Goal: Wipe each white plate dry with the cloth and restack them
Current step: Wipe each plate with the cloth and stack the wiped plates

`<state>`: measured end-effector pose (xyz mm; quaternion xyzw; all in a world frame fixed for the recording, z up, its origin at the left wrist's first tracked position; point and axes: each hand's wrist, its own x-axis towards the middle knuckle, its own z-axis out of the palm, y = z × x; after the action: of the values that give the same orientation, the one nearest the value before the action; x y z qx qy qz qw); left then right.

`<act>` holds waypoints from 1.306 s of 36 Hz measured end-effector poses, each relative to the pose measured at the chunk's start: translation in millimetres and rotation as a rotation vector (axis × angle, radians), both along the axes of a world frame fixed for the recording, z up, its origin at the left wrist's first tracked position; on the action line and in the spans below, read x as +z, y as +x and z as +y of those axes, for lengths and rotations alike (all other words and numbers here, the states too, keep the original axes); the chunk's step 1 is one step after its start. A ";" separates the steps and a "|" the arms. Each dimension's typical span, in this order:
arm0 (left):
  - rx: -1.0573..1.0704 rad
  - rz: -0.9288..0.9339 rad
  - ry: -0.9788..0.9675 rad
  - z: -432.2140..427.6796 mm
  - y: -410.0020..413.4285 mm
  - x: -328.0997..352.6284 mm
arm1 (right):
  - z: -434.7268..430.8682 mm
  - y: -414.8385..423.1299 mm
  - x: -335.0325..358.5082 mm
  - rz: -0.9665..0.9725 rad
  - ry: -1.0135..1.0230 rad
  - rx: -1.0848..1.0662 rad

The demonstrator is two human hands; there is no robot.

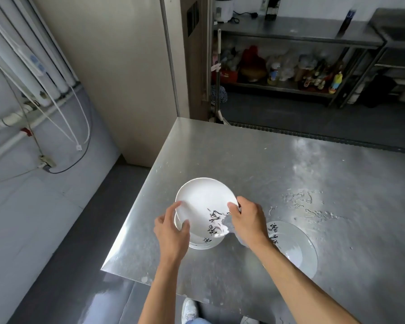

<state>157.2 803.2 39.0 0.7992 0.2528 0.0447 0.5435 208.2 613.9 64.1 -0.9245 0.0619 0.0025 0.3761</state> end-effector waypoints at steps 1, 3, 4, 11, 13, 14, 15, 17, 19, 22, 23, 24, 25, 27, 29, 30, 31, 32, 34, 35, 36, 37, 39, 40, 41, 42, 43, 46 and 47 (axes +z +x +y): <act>-0.030 -0.020 -0.023 0.0 -1.5 -2.5 | -2.2 2.2 -1.6 0.026 0.068 -0.026; -0.093 -0.076 -0.204 -2.9 -4.1 -3.4 | -7.1 4.5 -4.6 0.061 0.155 -0.066; -0.125 -0.094 -0.304 -5.2 -5.2 -3.3 | -9.9 4.4 -6.1 0.081 0.193 -0.084; -0.180 -0.112 -0.483 -26.9 -3.2 -9.1 | -39.4 -4.2 -11.7 0.253 0.374 -0.152; -0.181 -0.090 -0.578 -35.8 -5.4 -6.7 | -54.5 -7.2 -8.8 0.257 0.386 -0.132; -0.184 -0.070 -0.622 -40.5 -7.0 -5.9 | -62.2 -9.5 -7.4 0.250 0.374 -0.126; -0.186 -0.046 -0.653 -44.9 -8.4 -5.9 | -69.2 -12.7 -5.6 0.241 0.363 -0.117; -0.203 0.010 -0.691 -55.2 -9.9 -7.0 | -83.9 -20.5 -5.4 0.248 0.326 -0.115; -0.239 0.048 -0.707 -64.6 -10.9 -6.9 | -98.3 -29.0 -7.6 0.260 0.274 -0.138; -0.300 0.089 -0.727 -78.9 -10.6 -6.1 | -121.5 -42.4 -15.4 0.253 0.211 -0.216; -0.322 0.111 -0.728 -84.2 -10.1 -4.8 | -129.0 -46.6 -18.3 0.255 0.198 -0.239; -0.347 0.134 -0.725 -89.1 -9.7 -3.7 | -136.5 -50.6 -22.5 0.266 0.186 -0.257; -0.381 0.152 -0.724 -94.2 -9.6 -2.3 | -143.6 -55.0 -26.5 0.279 0.171 -0.272; -0.467 0.167 -0.707 -104.7 -10.1 -0.5 | -157.3 -64.4 -35.3 0.310 0.138 -0.295; -0.533 0.183 -0.670 -114.8 -9.5 -2.2 | -169.6 -73.5 -43.4 0.338 0.122 -0.325; -0.550 0.199 -0.655 -118.9 -8.5 -5.3 | -175.4 -77.9 -47.5 0.351 0.112 -0.341; -0.559 0.223 -0.643 -122.6 -7.5 -8.5 | -180.9 -82.5 -51.0 0.364 0.099 -0.354; -0.571 0.250 -0.634 -126.1 -6.4 -11.3 | -186.0 -86.7 -54.1 0.377 0.088 -0.366; -0.620 0.301 -0.607 -132.3 -5.3 -14.3 | -194.9 -93.7 -59.1 0.389 0.081 -0.387; -0.644 0.322 -0.591 -135.6 -5.3 -15.0 | -198.6 -96.6 -61.1 0.395 0.077 -0.393; -0.658 0.341 -0.579 -138.5 -5.6 -16.3 | -202.1 -99.2 -63.6 0.398 0.072 -0.399; -0.662 0.357 -0.571 -141.7 -5.9 -18.1 | -204.8 -101.6 -66.0 0.401 0.071 -0.404; -0.659 0.378 -0.551 -148.2 -6.3 -22.8 | -209.4 -105.3 -69.8 0.414 0.084 -0.421; -0.653 0.387 -0.539 -151.1 -6.1 -25.7 | -211.1 -106.7 -71.4 0.421 0.093 -0.431; -0.645 0.396 -0.527 -153.5 -5.7 -28.5 | -212.6 -107.9 -72.7 0.427 0.101 -0.437; -0.641 0.405 -0.517 -155.5 -5.0 -31.4 | -214.0 -108.8 -74.1 0.432 0.107 -0.441; -0.639 0.413 -0.504 -157.5 -4.1 -34.7 | -215.1 -109.6 -75.1 0.439 0.110 -0.443; -0.614 0.434 -0.438 -163.7 -1.1 -44.3 | -218.0 -111.1 -77.7 0.459 0.116 -0.460; -0.605 0.441 -0.417 -166.1 -0.3 -46.2 | -218.8 -111.3 -78.7 0.462 0.115 -0.463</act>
<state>156.9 637.1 -7.2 0.7008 0.1209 -0.3407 0.6149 96.9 395.1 -14.6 -0.8381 0.3537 0.1302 0.3943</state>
